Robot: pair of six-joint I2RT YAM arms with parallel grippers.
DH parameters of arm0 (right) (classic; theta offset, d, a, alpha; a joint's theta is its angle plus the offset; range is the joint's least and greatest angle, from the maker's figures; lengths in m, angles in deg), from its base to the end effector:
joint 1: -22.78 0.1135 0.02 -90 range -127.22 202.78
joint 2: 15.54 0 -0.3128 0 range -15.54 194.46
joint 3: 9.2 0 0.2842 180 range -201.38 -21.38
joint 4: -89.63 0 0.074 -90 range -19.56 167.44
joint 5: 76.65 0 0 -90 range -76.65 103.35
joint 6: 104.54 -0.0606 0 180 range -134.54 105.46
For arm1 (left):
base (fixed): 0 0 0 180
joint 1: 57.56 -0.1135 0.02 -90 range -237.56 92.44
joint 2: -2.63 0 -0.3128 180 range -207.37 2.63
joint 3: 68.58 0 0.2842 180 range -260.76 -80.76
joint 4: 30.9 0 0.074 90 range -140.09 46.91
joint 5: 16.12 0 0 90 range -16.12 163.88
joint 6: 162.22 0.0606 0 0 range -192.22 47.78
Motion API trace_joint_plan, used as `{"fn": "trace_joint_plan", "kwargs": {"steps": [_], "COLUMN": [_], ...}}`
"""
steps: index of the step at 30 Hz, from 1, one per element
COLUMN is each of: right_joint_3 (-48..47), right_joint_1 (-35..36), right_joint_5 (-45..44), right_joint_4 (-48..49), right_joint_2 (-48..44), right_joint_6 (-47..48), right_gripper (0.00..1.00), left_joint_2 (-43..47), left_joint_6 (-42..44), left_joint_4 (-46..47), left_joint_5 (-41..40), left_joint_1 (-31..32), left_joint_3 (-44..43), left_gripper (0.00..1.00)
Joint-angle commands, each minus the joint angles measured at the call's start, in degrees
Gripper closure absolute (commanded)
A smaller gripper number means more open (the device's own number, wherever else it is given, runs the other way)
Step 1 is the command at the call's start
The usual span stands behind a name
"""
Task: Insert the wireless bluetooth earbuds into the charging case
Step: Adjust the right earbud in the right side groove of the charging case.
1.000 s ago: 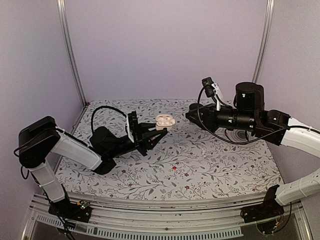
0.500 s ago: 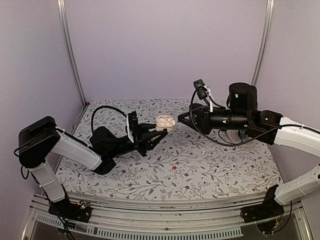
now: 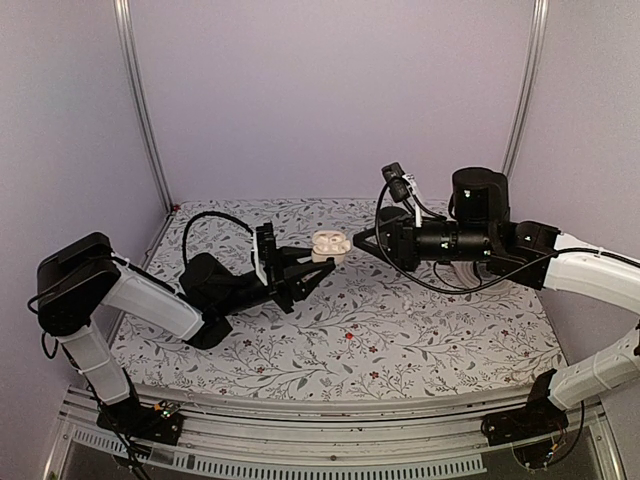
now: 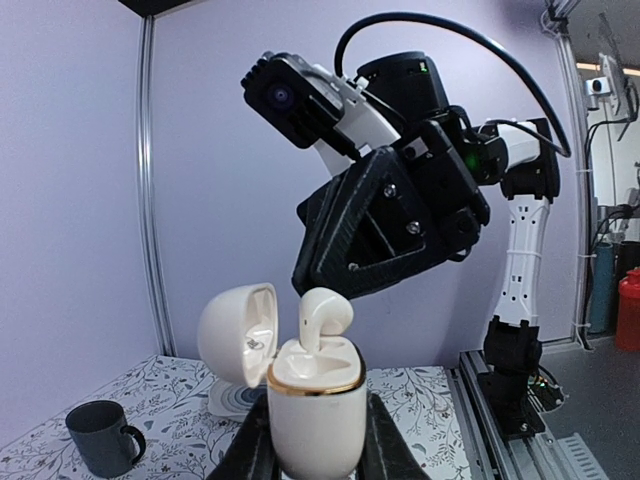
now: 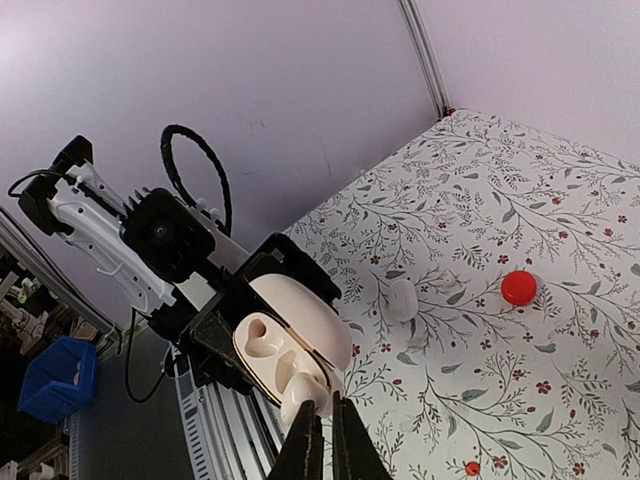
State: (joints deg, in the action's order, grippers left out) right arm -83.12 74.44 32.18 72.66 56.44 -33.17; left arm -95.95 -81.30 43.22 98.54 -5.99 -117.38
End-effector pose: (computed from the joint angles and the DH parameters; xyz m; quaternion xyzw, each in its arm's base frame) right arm 0.1919 0.2742 0.3865 -0.3180 0.7222 0.4517 0.4162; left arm 0.2088 -0.3038 0.2590 0.3592 0.4286 -0.5144 0.6501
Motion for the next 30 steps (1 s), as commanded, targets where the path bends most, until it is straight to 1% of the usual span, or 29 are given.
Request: {"fn": "trace_joint_plan", "kwargs": {"steps": [1,12,19,30], "right_joint_3": [-1.12,-2.17,-2.78,-3.16], "right_joint_1": [0.94,1.88,2.56,3.2], "right_joint_5": [-0.16,-0.81,-0.9,0.39], "right_joint_4": [-0.58,-1.23,-1.29,-0.68], "right_joint_2": [0.93,1.3,1.7,2.83], "right_joint_6": [0.51,0.69,0.79,0.38], "right_gripper": [0.93,0.93,0.93,0.92], "left_joint_2": [0.04,-0.27,-0.08,0.06], "left_joint_6": [-0.41,-0.32,0.94,1.32], "left_joint_4": [10.3,9.59,7.27,6.77], "left_joint_5": [0.03,0.36,-0.04,-0.52], "left_joint_1": [-0.56,-0.51,-0.16,-0.03], "left_joint_3": [-0.39,-0.72,-1.08,-1.09], "left_gripper": [1.0,1.0,1.0,1.0]}}
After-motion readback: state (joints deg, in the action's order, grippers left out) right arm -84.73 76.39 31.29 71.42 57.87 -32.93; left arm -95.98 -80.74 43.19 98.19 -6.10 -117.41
